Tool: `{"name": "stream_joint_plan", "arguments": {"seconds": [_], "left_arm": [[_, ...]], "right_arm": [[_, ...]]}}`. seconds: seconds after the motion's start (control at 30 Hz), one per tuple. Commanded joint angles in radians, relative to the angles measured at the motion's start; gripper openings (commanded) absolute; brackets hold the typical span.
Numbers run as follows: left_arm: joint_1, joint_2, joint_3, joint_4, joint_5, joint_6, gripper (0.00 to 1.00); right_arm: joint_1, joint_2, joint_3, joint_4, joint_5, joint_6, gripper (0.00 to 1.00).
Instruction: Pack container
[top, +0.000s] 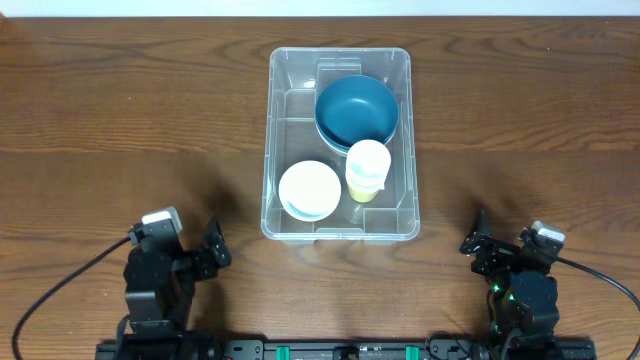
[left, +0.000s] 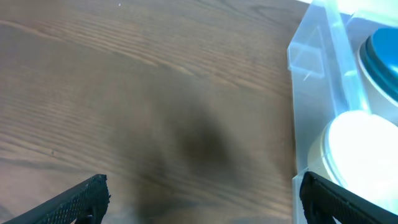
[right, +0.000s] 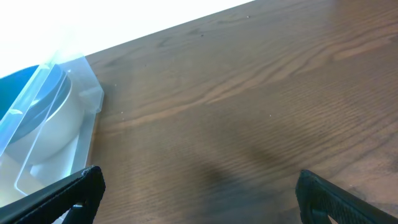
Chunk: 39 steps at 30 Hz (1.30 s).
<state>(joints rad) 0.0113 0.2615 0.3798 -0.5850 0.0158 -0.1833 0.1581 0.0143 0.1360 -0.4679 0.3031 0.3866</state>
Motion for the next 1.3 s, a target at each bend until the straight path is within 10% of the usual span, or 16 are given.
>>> {"name": "stream_joint_plan", "arguments": {"seconds": [0.0, 1.27], "left_arm": [[0.002, -0.054, -0.043, 0.005, 0.003, -0.005, 0.98], [-0.022, -0.257, -0.180, -0.073, 0.002, -0.012, 0.98]], "right_arm": [[-0.010, -0.009, -0.003, 0.001, 0.003, 0.009, 0.99], [-0.010, -0.009, -0.003, 0.001, 0.003, 0.009, 0.99]]}}
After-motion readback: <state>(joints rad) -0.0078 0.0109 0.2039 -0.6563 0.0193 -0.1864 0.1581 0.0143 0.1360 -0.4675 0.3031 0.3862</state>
